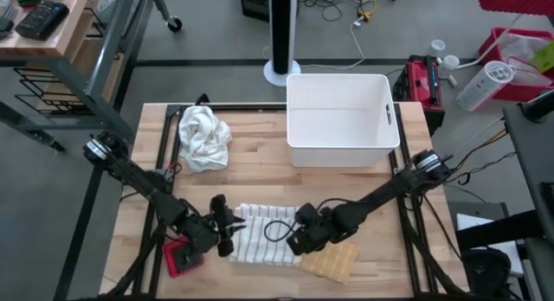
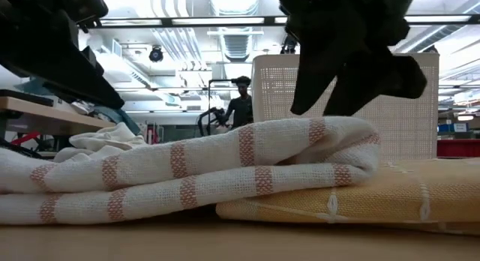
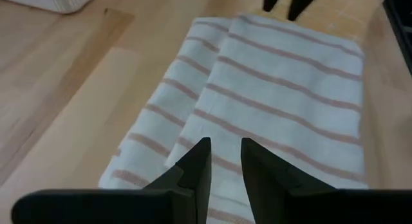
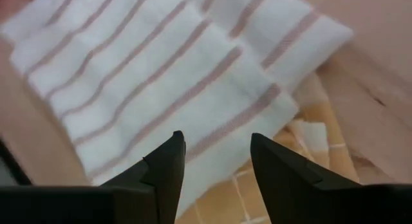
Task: Fold towel
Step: Fold the white kitchen towel
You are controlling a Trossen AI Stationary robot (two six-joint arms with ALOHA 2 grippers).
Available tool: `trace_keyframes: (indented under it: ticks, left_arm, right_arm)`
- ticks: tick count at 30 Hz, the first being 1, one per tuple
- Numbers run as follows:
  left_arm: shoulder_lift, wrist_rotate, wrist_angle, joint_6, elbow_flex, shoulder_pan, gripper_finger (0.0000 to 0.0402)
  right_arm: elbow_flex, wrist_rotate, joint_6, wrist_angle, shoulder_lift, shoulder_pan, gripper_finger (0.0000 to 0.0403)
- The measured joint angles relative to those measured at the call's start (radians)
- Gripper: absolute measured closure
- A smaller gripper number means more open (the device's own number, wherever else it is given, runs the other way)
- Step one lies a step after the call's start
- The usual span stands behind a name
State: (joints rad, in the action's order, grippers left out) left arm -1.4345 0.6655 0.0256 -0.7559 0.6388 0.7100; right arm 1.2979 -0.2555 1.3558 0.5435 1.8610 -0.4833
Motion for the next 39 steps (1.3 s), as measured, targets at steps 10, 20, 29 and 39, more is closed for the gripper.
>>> trace_keyframes:
  ticks: [10, 20, 29, 39]
  left_arm:
    - [0.000, 0.002, -0.006, 0.035, -0.001, 0.014, 0.0326]
    - [0.001, 0.005, -0.037, 0.110, -0.001, 0.004, 0.0326]
    - [0.002, 0.005, -0.040, 0.115, 0.000, 0.001, 0.0326]
    - [0.002, 0.005, -0.041, 0.109, 0.000, 0.001, 0.0326]
  right_arm:
    - [-0.082, -0.023, 0.180, -0.093, 0.003, -0.031, 0.0217]
    - [-0.215, -0.085, 0.177, -0.468, 0.007, -0.034, 0.0224]
    - [-0.284, -0.087, 0.209, -0.484, 0.007, -0.034, 0.0298]
    - [-0.258, -0.119, -0.042, -0.597, -0.033, -0.011, 0.0393]
